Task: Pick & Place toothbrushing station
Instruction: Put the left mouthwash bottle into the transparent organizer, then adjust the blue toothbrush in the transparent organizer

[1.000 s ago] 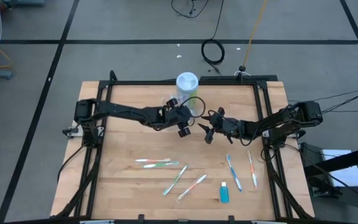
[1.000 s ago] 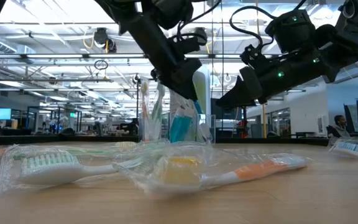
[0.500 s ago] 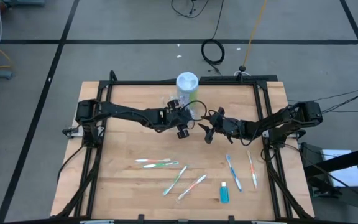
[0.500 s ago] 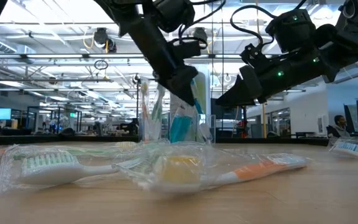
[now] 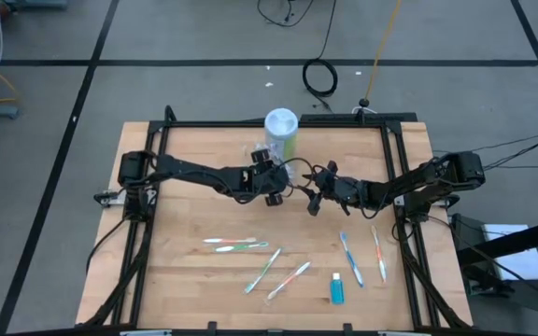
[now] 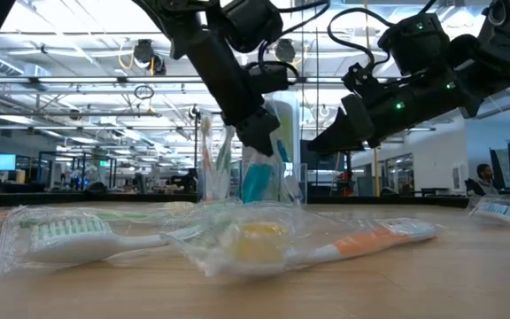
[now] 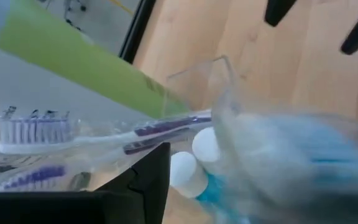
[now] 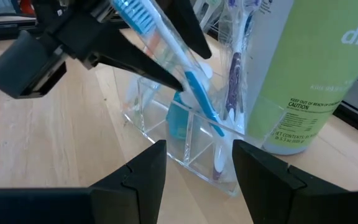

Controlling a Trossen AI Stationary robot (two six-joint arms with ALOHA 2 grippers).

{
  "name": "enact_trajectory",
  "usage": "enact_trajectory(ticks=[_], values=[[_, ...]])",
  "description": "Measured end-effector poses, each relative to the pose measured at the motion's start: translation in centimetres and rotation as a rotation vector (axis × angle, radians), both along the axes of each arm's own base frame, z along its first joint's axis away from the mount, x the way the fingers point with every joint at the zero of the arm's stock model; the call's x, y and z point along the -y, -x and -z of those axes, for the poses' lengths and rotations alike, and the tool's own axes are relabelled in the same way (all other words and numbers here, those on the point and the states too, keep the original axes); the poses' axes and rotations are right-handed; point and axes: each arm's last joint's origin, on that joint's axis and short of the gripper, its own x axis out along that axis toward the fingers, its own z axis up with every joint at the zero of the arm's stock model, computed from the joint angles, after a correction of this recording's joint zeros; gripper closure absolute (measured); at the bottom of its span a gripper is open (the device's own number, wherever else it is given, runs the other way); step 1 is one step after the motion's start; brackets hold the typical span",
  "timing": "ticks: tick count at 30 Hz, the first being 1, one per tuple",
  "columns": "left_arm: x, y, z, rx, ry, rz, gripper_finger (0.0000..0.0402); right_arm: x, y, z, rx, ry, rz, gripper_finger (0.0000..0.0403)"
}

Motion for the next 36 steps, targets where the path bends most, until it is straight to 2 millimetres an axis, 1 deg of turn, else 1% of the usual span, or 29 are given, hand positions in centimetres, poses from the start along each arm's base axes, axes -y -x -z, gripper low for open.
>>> enact_trajectory(ticks=[12,15,18,22,27,31,36], values=[[-0.7,0.8,0.5,-0.052,0.026,-0.083,0.0229,0.0,0.0,0.0,0.000,0.000,0.000,0.0224],[-0.7,0.8,0.6,-0.053,0.027,-0.084,0.0229,0.0,0.0,0.0,0.000,0.000,0.000,0.0224],[-0.7,1.0,0.2,-0.046,0.034,-0.091,0.0229,0.0,0.0,0.0,-0.001,0.001,-0.001,0.0224],[-0.6,1.6,-1.2,-0.007,0.055,-0.103,0.0229,0.0,0.0,0.0,-0.001,0.002,-0.001,0.0224],[-0.2,2.8,-4.0,0.046,0.146,-0.049,0.0229,0.1,0.0,0.1,-0.006,0.000,0.004,0.0224],[0.5,4.5,-6.7,0.073,0.210,-0.022,0.0229,0.1,0.0,0.1,-0.008,-0.001,0.004,0.0224],[1.8,7.8,-9.7,0.085,0.273,-0.066,0.0229,0.1,0.0,0.1,-0.008,-0.001,0.004,0.0224]])
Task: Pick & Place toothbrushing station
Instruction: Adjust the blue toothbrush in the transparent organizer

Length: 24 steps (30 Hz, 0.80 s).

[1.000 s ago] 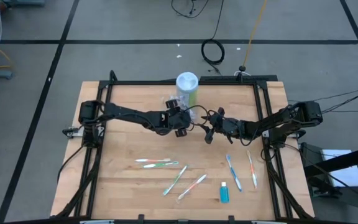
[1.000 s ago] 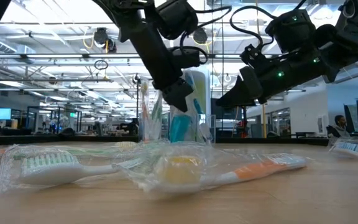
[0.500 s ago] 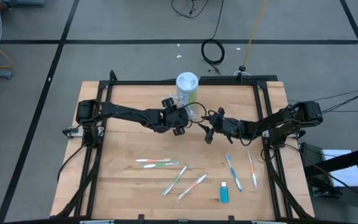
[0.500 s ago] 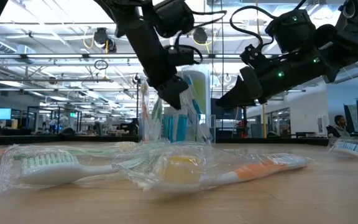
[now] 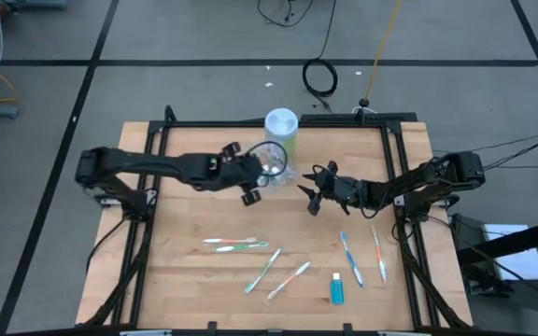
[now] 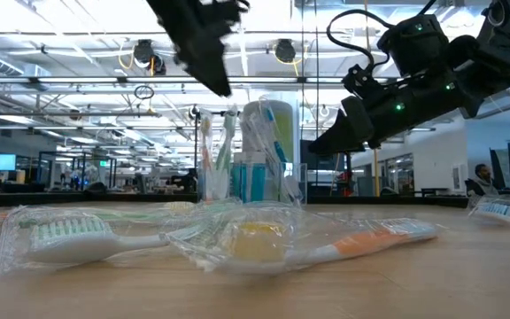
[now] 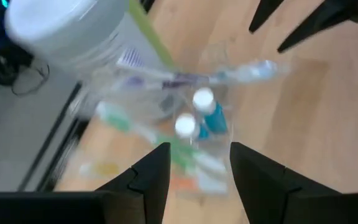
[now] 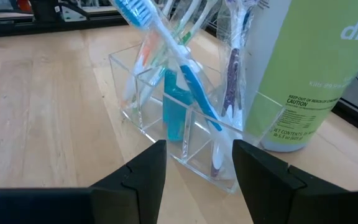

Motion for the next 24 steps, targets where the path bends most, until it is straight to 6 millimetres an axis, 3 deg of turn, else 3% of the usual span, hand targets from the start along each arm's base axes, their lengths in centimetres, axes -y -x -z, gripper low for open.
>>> enact_trajectory(ticks=[3,10,13,17,20,24], values=[[0.9,1.9,-1.3,0.006,0.046,-0.032,0.0229,0.0,0.0,0.0,0.001,-0.005,-0.012,0.0224],[3.1,5.2,-2.9,-0.031,0.099,-0.035,0.0229,-0.8,-0.4,-0.6,0.076,-0.080,-0.277,0.0225],[3.6,6.6,-3.7,-0.046,0.098,-0.012,0.0229,-0.7,-0.6,-1.4,0.149,-0.027,-0.255,0.0225],[3.8,7.8,-4.7,-0.005,0.096,-0.012,0.0229,-0.2,-1.4,-3.1,0.201,0.163,-0.199,0.0216],[3.8,8.1,-5.1,0.014,0.075,-0.019,0.0229,0.2,-2.8,-4.7,0.214,0.191,-0.223,0.0199],[3.7,8.3,-5.2,0.021,0.063,-0.028,0.0229,1.1,-4.4,-5.3,0.053,0.169,-0.211,0.0168]])
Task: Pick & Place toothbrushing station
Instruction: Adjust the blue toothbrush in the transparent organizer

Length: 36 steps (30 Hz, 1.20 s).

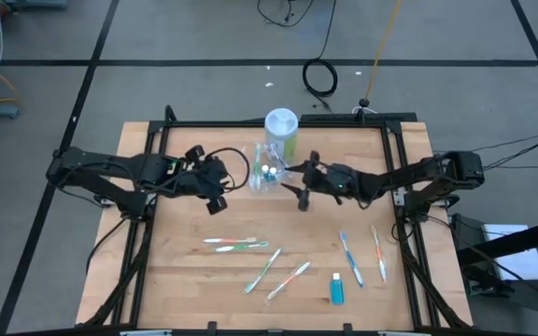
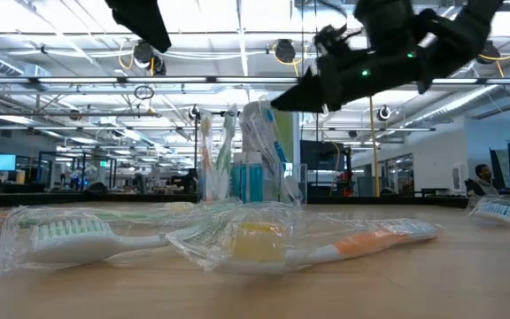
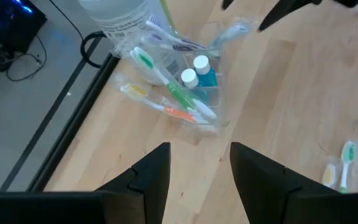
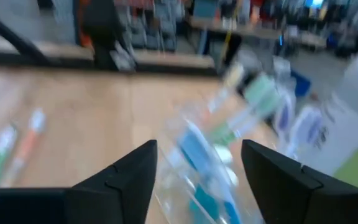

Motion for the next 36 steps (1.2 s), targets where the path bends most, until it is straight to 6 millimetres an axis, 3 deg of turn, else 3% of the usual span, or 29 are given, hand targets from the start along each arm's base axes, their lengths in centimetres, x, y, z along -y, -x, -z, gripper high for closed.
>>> enact_trajectory(ticks=[6,10,17,25,29,36], values=[[0.0,0.0,0.0,-0.010,-0.019,0.016,0.0229,0.3,-0.6,-0.6,-0.054,0.073,-0.006,0.0145],[0.0,0.0,0.0,-0.022,-0.036,0.035,0.0229,1.5,-0.4,-1.1,-0.019,0.120,0.136,0.0149],[-0.1,0.0,0.0,-0.027,-0.067,0.031,0.0229,3.3,-0.1,-1.1,0.029,-0.009,0.208,0.0153],[-0.1,0.0,0.0,-0.027,-0.066,0.032,0.0229,0.1,-0.2,-2.4,0.069,0.013,0.037,0.0154],[-0.1,0.0,0.0,-0.043,-0.085,0.057,0.0229,-1.3,-0.4,-3.0,0.109,0.062,-0.130,0.0153],[-0.1,0.0,0.0,-0.045,-0.088,0.060,0.0229,0.2,-1.4,-0.2,0.043,0.011,-0.068,0.0150]])
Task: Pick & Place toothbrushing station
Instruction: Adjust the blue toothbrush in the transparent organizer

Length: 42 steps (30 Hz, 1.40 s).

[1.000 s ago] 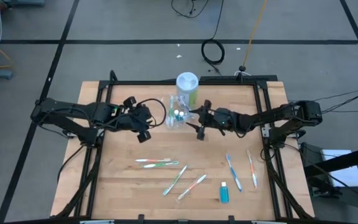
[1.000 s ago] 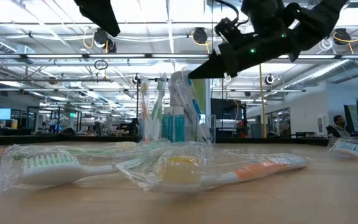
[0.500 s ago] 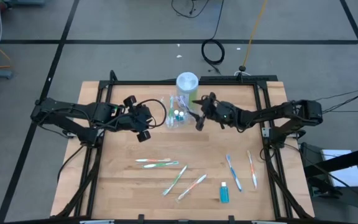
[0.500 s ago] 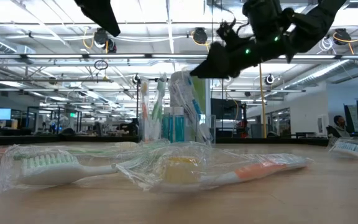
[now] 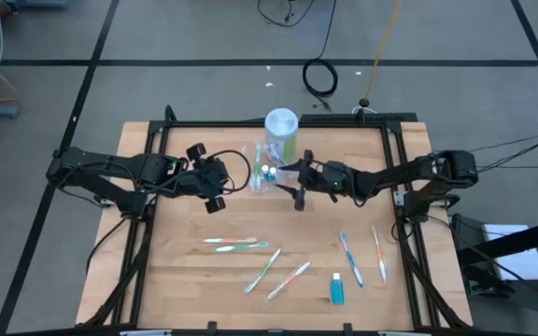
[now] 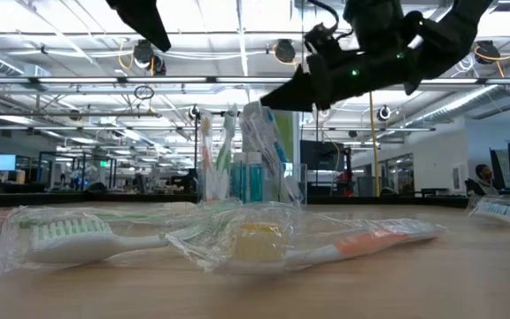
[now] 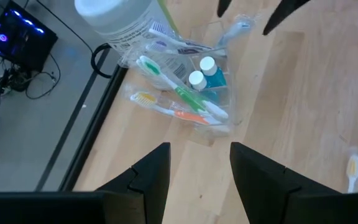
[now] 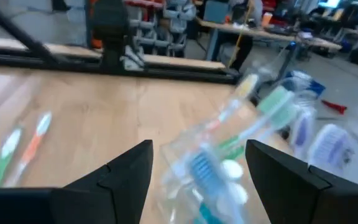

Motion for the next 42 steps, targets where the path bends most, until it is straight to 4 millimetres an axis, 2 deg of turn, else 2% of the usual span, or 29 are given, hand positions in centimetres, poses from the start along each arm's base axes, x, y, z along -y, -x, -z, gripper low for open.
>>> enact_trajectory(ticks=[5,8,12,18,20,24,32,36,42], values=[[0.0,0.0,0.0,0.005,0.005,-0.007,0.0229,1.1,-0.4,0.7,0.002,0.016,0.051,0.0154],[0.0,0.0,0.0,0.004,0.006,-0.007,0.0229,1.8,-0.3,0.5,0.007,0.040,0.094,0.0178],[0.0,0.0,0.0,0.004,0.005,-0.007,0.0229,2.3,-0.2,0.5,0.012,-0.007,0.119,0.0244],[0.0,0.0,0.0,0.004,-0.002,-0.009,0.0229,2.5,0.4,-1.0,0.091,-0.089,0.189,0.0369],[0.0,0.0,0.0,0.004,-0.003,-0.010,0.0229,2.5,0.7,-1.8,0.146,-0.153,0.214,0.0394],[0.0,0.0,0.0,0.004,-0.003,-0.010,0.0229,3.2,1.3,-2.6,0.200,-0.237,0.300,0.0392],[0.0,0.0,0.0,0.004,-0.003,-0.010,0.0229,5.1,2.0,-1.4,0.197,-0.527,0.437,0.0401],[0.0,0.0,0.0,0.004,-0.002,-0.010,0.0229,5.4,2.3,-0.8,0.166,-0.536,0.542,0.0401],[0.0,0.0,0.0,0.006,0.000,-0.013,0.0229,4.8,2.1,-0.6,0.125,-0.491,0.523,0.0400]])
